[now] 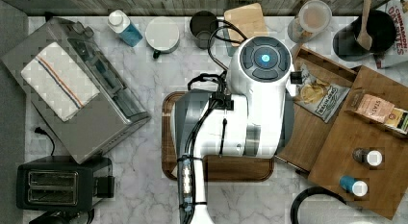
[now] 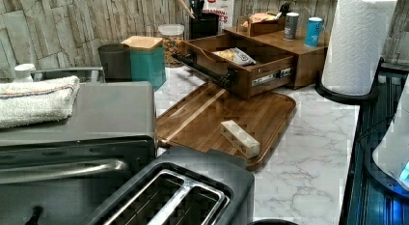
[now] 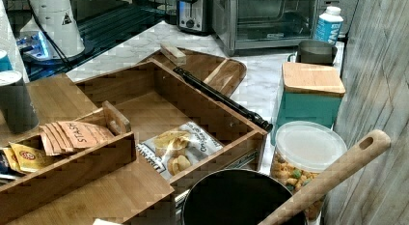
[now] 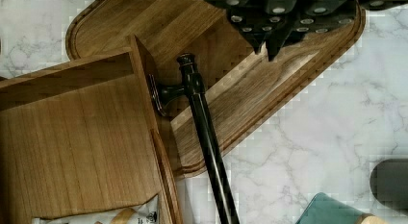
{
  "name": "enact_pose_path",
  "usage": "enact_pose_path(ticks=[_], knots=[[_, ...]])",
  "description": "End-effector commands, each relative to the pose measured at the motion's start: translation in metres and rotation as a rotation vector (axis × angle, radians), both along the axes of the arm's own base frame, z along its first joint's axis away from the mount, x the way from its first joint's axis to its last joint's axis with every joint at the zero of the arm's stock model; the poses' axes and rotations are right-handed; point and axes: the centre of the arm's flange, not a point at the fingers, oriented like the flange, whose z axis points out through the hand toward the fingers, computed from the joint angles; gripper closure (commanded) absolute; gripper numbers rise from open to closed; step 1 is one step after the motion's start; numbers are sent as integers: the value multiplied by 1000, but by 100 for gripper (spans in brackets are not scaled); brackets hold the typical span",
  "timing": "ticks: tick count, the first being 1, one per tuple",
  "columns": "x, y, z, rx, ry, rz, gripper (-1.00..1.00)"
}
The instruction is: Close the drawer.
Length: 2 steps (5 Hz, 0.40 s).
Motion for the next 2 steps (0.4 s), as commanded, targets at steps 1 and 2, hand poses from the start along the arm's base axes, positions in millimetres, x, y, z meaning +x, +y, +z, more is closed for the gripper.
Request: enact_pose_path(ticks=[1,2], knots=[[0,-5,-2,0,3,-8,100],[16,-12,-17,-39,-31,60,100]])
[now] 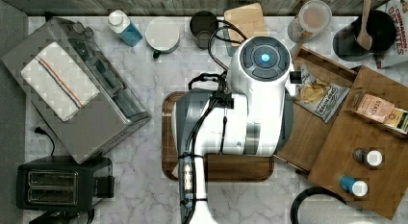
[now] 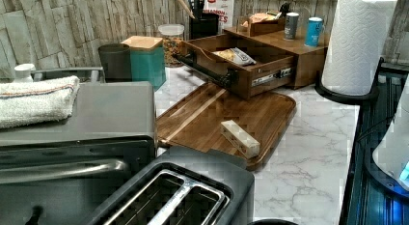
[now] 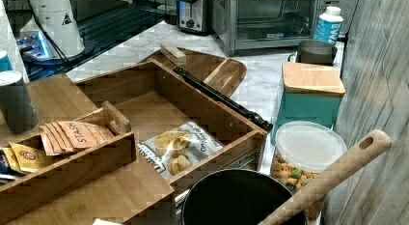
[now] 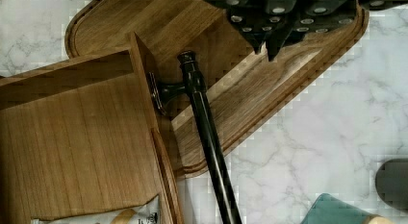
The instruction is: Close the drawer.
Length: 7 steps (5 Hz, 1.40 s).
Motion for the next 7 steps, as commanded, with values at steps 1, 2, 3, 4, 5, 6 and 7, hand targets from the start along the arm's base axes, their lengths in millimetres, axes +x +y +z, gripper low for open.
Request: enact_pose_path(ticks=[1,2,3,4,5,6,7], knots=[[30,-5,-27,-75,-109,101,100],[53,4,-40,-109,-129,116,100],[81,16,-50,-133,-144,111,100],[99,9,-54,-141,-134,138,100],[100,10,-55,-151,-186,161,100],[103,2,-66,-140,-203,179,100],[110,-1,-91,-186,-176,252,100]])
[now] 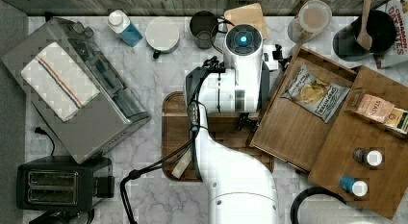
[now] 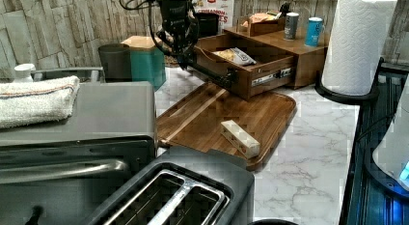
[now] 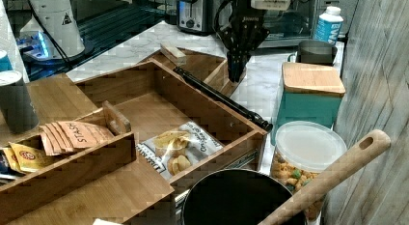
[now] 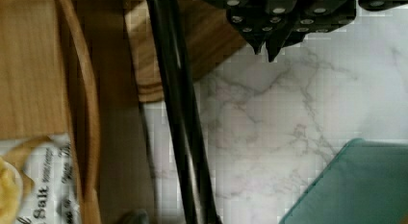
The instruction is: Close the drawer.
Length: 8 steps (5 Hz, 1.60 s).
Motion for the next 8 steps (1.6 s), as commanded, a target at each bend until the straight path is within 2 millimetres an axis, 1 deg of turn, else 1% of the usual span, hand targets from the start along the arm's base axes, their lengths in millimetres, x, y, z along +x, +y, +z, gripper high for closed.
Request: enact_pose_path(ticks=[1,2,3,5,6,8], knots=[[43,-8,56,-20,-142,196,100],[41,-7,37,-46,-113,207,100],[38,-9,27,-60,-102,209,100],[24,-29,3,-4,-79,206,100],[7,-46,-7,10,-65,209,100],[-26,-107,-5,71,-40,216,100]])
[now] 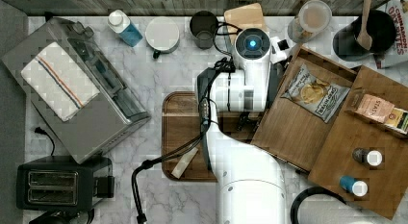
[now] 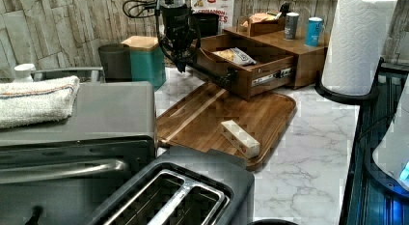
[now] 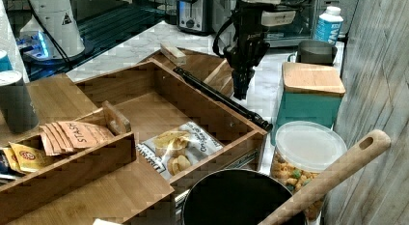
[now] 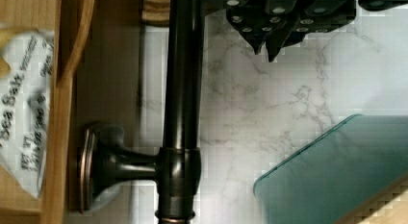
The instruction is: Close the drawer.
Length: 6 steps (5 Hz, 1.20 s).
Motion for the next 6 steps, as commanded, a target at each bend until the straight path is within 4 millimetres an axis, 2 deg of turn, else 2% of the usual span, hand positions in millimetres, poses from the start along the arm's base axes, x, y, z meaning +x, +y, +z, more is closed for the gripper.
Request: enact_pose_path(ticks=[1,2,3,4,5,6], knots=[[-56,-119,25,77,47,-126,100],[-82,-166,40,-40,-9,-160,100],[-102,-218,42,-43,-18,-153,100],[-125,-277,56,-64,-42,-153,100],[-129,-365,68,-79,-55,-96,100],[-147,-418,60,-56,-84,-130,100]])
